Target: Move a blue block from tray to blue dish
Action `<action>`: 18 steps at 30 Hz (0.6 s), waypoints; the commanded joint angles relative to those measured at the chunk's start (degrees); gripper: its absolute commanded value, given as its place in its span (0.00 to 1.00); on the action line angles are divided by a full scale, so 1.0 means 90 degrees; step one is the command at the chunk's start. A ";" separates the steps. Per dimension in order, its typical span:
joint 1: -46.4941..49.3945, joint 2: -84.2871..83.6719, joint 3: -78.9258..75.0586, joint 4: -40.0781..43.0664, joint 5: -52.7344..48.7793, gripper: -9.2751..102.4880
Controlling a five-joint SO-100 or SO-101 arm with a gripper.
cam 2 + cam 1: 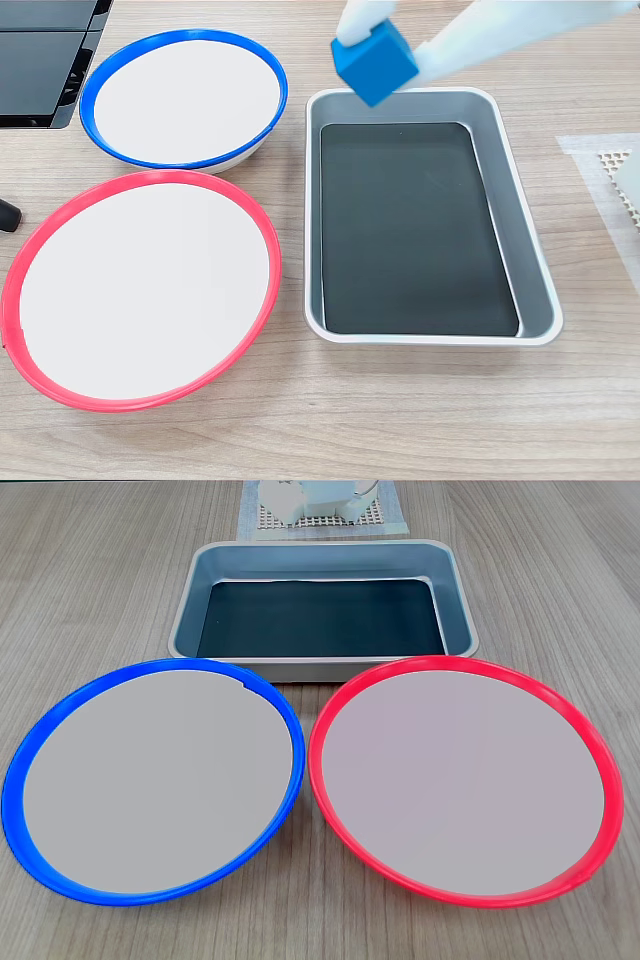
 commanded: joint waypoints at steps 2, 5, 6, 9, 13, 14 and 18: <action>0.1055 -0.0342 -0.0703 0.0312 0.1670 0.08; 0.1475 -0.0830 -0.0967 0.0127 0.2666 0.08; 0.1650 -0.1084 -0.1084 0.0010 0.2861 0.08; 0.2158 -0.2031 -0.1533 -0.0400 0.3154 0.08; 0.2588 -0.3447 -0.2187 -0.1221 0.2930 0.08; 0.2617 -0.3760 -0.2285 -0.1514 0.2734 0.08; 0.2627 -0.5049 -0.2520 -0.2949 0.1631 0.08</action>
